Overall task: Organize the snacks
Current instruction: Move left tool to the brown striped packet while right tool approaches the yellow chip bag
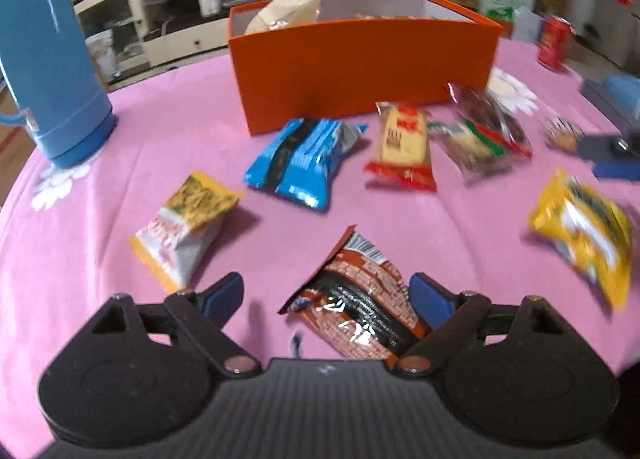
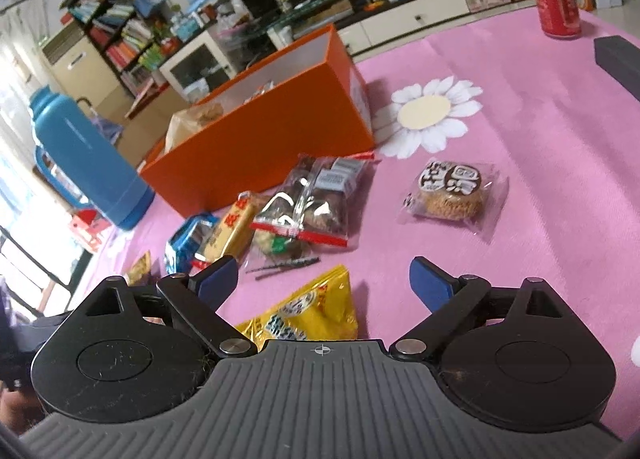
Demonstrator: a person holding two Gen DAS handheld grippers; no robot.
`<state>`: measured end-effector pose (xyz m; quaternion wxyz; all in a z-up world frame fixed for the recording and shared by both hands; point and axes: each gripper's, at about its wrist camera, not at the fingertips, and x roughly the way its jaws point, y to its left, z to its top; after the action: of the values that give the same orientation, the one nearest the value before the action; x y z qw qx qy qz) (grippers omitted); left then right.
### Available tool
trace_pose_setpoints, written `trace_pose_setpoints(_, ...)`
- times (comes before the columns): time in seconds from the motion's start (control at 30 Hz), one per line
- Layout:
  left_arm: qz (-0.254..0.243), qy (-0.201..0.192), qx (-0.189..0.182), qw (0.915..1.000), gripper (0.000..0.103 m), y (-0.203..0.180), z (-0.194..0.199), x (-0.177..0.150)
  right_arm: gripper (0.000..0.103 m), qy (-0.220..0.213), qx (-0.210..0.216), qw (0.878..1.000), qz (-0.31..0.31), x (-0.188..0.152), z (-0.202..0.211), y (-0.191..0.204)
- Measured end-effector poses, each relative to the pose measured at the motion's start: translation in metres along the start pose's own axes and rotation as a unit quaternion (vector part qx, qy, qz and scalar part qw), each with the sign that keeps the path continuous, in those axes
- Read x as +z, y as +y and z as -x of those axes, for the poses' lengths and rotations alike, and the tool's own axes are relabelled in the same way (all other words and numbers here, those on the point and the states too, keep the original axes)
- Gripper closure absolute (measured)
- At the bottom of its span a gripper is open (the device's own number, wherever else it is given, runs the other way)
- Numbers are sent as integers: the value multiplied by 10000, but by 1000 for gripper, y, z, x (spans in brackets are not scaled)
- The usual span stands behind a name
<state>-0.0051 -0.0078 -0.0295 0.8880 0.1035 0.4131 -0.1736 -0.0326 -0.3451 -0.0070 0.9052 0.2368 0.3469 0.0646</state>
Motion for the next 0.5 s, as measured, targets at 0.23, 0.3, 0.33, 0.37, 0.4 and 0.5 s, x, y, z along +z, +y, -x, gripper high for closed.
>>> trace_pose_setpoints(0.23, 967, -357, 204, 9945, 9, 10, 33, -15, 20, 106, -64, 9996, 252, -4, -2, 6)
trace_pose_setpoints(0.3, 1278, -345, 408, 9904, 9, 1, 25, -20, 20, 132, -130, 9989, 428, -5, -2, 11)
trace_pose_setpoints(0.33, 1333, -351, 526, 9891, 9, -2, 20, -21, 20, 157, -167, 9983, 539, -8, -1, 15)
trace_pose_setpoints(0.37, 1396, -334, 645, 9875, 9, -6, 15, -21, 20, 184, -171, 9975, 659, -10, 1, 18)
trace_pose_setpoints(0.4, 1490, -299, 649, 9862, 9, -9, 10, -22, 20, 220, -166, 9963, 809, -14, 3, 22)
trace_pose_setpoints(0.5, 1687, -186, 672, 9832, 9, -14, -2, -26, 18, 343, -302, 9909, 1263, -25, 4, 29)
